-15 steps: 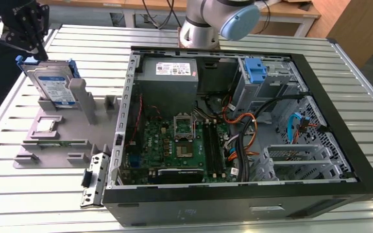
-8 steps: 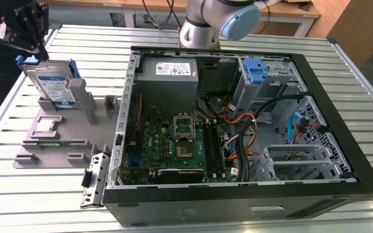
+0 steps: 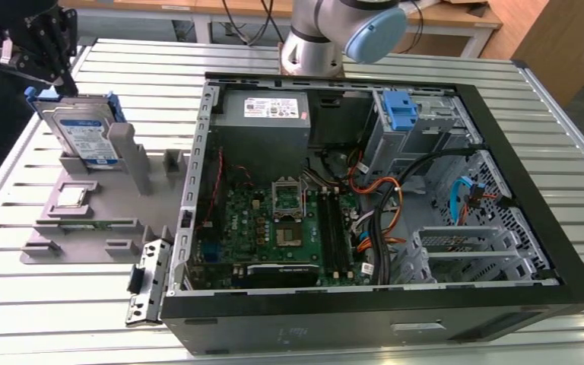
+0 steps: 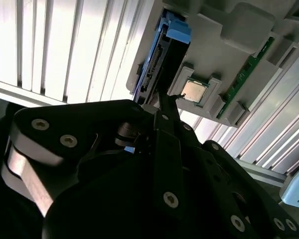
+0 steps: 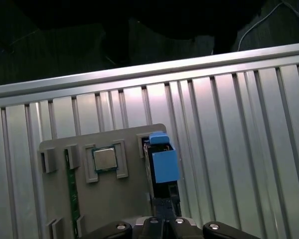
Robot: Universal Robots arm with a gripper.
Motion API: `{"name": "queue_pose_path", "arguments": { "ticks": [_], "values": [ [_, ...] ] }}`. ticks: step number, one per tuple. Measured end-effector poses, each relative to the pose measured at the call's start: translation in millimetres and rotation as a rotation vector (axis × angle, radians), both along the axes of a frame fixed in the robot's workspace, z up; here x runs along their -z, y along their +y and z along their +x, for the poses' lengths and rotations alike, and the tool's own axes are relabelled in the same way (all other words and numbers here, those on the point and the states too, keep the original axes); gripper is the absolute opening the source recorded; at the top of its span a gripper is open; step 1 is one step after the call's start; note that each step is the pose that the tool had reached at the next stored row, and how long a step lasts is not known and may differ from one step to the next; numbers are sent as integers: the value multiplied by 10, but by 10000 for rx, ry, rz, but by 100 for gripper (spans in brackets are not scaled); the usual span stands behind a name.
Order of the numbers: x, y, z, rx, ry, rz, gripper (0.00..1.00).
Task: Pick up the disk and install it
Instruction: 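Pick up the disk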
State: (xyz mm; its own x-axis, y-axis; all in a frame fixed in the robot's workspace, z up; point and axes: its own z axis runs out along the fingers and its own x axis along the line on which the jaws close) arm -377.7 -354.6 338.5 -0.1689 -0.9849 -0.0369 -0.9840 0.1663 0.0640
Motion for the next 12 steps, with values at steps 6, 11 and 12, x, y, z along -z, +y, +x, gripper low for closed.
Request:
{"name": "queue_pose_path", "arguments": {
  "ticks": [6, 11, 12],
  "values": [
    [1, 0, 1, 0, 0, 15, 17],
    [1, 0, 0, 0, 0, 16, 24],
    [1, 0, 0, 0, -1, 17, 24]
  ]
}}
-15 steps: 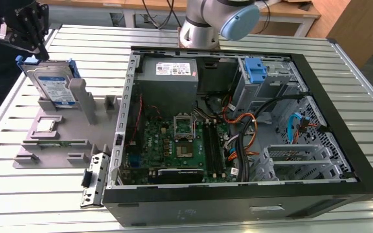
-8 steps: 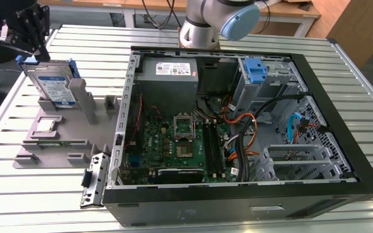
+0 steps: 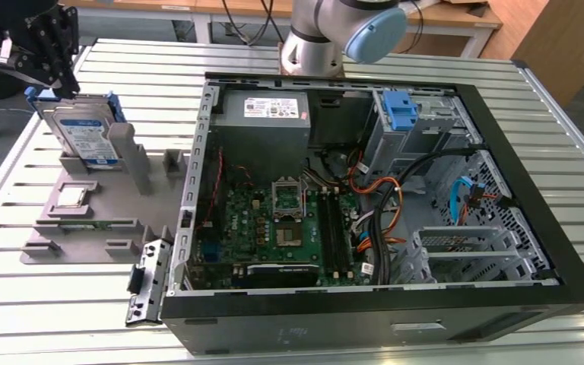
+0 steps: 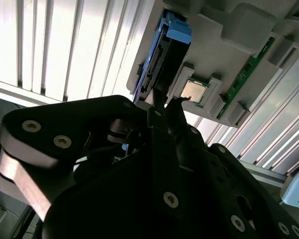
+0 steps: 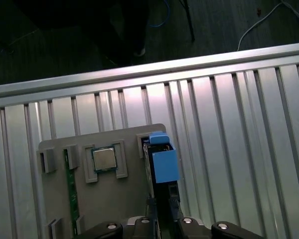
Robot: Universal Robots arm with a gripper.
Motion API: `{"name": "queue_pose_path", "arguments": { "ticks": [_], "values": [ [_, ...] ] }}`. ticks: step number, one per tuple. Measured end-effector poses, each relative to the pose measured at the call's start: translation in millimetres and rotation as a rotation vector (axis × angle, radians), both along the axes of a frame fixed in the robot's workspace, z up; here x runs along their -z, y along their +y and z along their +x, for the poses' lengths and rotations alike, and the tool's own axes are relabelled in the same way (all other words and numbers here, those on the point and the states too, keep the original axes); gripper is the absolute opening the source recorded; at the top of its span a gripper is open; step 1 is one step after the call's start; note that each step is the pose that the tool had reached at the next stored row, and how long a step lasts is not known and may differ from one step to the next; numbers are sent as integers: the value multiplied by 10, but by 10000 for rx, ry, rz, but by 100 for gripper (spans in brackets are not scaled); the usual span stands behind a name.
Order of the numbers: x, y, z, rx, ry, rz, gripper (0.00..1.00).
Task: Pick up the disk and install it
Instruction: 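Pick up the disk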
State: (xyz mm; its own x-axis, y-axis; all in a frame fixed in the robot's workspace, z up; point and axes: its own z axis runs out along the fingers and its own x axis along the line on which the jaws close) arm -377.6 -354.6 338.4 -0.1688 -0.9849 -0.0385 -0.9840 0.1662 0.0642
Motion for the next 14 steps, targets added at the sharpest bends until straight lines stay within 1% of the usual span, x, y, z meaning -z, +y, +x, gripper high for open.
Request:
{"name": "queue_pose_path", "arguments": {
  "ticks": [3, 4, 5, 7, 8, 14],
  "values": [
    [0, 0, 0, 0, 0, 1, 25],
    [0, 0, 0, 0, 0, 1, 36],
    [0, 0, 0, 0, 0, 1, 42],
    [0, 0, 0, 0, 1, 1, 42],
    [0, 0, 0, 0, 0, 1, 49],
    [0, 0, 0, 0, 0, 2, 49]
  ]
}}
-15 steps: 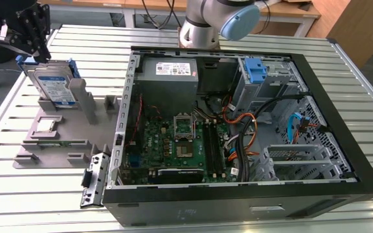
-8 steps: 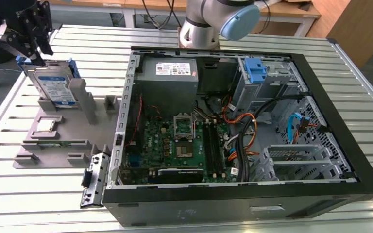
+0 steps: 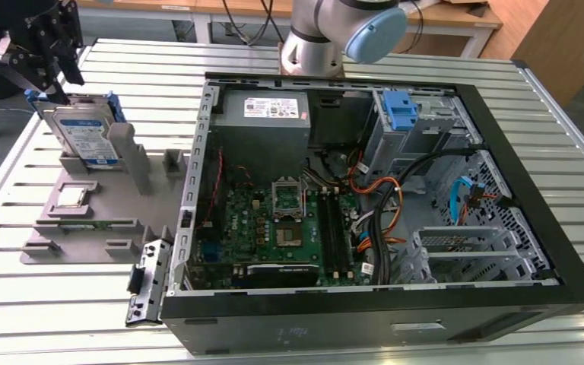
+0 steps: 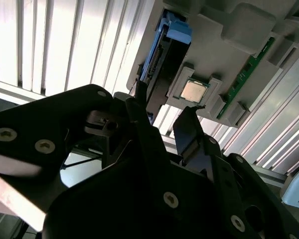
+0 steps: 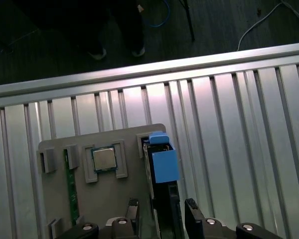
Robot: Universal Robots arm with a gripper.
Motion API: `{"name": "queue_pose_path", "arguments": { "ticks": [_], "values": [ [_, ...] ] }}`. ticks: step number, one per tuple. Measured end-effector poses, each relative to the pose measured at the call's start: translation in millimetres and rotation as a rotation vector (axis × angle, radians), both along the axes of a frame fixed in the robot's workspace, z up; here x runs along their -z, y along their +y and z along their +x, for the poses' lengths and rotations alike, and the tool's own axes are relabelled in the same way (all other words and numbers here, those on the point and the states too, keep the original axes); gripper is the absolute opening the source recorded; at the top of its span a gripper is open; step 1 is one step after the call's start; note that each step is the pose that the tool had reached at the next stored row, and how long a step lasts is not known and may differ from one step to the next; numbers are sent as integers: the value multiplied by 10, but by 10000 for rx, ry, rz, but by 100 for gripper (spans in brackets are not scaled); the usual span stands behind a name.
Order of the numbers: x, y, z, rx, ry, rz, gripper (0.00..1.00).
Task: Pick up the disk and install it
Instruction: 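Pick up the disk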
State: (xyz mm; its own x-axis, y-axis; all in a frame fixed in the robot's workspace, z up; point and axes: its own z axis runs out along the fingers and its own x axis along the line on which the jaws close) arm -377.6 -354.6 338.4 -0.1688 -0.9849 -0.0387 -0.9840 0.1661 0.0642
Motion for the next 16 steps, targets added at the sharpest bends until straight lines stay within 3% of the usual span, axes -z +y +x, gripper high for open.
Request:
{"name": "queue_pose_path", "arguments": {
  "ticks": [16],
  "values": [
    [15, 0, 0, -376, -11, 29, 49]
  ]
}}
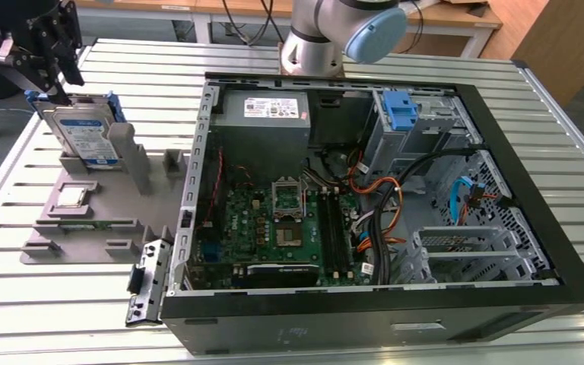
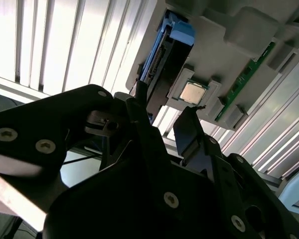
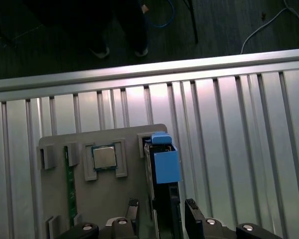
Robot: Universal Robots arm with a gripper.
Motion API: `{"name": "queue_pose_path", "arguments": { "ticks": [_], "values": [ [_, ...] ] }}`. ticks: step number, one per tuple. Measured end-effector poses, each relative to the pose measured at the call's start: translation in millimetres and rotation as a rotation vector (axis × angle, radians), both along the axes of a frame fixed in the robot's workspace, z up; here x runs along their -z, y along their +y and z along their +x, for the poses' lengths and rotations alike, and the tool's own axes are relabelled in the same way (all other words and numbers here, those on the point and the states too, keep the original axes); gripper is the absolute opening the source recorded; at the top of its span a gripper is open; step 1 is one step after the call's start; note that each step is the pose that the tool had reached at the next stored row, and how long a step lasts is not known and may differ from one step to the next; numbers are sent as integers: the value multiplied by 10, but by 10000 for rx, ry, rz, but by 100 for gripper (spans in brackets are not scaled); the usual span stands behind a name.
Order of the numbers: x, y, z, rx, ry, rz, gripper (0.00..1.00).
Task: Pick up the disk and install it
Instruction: 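Pick up the disk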
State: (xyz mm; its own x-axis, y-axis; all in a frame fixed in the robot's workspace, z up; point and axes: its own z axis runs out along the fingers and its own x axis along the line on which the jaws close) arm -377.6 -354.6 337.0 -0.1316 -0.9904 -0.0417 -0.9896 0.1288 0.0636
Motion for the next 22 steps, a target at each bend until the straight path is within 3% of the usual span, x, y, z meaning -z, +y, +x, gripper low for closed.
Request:
{"name": "queue_pose_path", "arguments": {
  "ticks": [22],
  "values": [
    [79, 1, -18, -35, -45, 8, 49]
  ]
}}
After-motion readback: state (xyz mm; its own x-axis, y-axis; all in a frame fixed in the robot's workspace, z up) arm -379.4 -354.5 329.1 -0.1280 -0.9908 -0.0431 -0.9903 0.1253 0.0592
